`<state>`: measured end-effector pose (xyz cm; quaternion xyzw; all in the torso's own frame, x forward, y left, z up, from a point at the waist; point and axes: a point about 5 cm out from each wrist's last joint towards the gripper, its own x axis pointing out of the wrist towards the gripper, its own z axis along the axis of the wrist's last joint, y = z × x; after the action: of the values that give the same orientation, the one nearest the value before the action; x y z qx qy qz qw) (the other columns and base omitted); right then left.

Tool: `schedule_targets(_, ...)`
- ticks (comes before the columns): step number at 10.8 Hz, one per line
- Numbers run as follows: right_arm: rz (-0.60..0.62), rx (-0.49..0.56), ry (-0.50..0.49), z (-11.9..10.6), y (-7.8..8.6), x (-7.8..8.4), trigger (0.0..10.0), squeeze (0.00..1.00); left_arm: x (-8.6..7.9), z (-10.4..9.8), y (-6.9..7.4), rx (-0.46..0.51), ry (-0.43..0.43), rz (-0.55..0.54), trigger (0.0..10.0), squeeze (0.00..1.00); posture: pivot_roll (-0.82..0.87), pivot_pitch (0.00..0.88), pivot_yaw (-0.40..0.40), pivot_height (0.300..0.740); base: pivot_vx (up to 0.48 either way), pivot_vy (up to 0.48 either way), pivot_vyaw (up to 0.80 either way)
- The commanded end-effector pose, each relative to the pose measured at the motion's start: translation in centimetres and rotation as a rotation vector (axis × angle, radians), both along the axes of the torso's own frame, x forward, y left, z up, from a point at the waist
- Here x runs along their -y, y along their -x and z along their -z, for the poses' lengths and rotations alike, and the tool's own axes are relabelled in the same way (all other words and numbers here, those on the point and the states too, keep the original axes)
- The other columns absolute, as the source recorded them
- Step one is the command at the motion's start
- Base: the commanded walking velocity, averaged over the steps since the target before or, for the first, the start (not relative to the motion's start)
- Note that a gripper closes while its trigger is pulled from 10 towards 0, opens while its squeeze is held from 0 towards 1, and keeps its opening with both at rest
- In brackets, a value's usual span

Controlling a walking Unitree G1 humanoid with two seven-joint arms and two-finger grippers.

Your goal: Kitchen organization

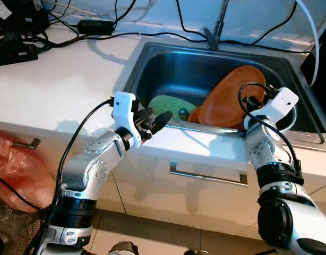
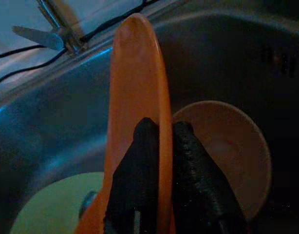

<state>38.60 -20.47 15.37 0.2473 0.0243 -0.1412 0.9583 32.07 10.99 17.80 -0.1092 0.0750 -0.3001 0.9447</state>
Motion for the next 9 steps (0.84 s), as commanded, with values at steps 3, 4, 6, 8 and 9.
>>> schedule_targets(3, -0.004, 0.012, 0.038, -0.5, -0.5, -0.7, 10.0, 1.0, 0.4, -0.1, 0.1, 0.029, -0.044, 0.014, 10.0, 1.0, 0.14, 0.064, -0.018, 0.74, 0.0, 0.0, 0.0)
schedule_targets(4, -0.003, 0.012, 0.039, -0.5, -0.5, -0.8, 10.0, 1.0, 0.3, -0.1, 0.0, 0.029, -0.047, 0.014, 10.0, 1.0, 0.15, 0.063, -0.017, 0.74, 0.0, 0.0, 0.0)
schedule_targets(6, -0.004, 0.002, 0.048, -0.1, -0.5, -0.7, 10.0, 1.0, 0.3, -0.1, -0.2, 0.031, -0.051, 0.008, 10.0, 1.0, 0.15, 0.057, -0.016, 0.74, 0.0, 0.0, 0.0)
schedule_targets(8, -0.013, -0.007, 0.035, 0.5, -0.2, -0.7, 10.0, 1.0, 0.6, 0.0, -0.2, 0.035, -0.053, 0.0, 10.0, 1.0, 0.14, 0.069, -0.031, 0.74, 0.0, 0.0, 0.0)
schedule_targets(9, -0.02, -0.02, 0.038, 1.0, -0.1, -0.5, 10.0, 1.0, 0.8, 0.5, 0.0, 0.026, -0.053, -0.017, 10.0, 1.0, 0.13, 0.069, -0.038, 0.74, 0.0, 0.0, 0.0)
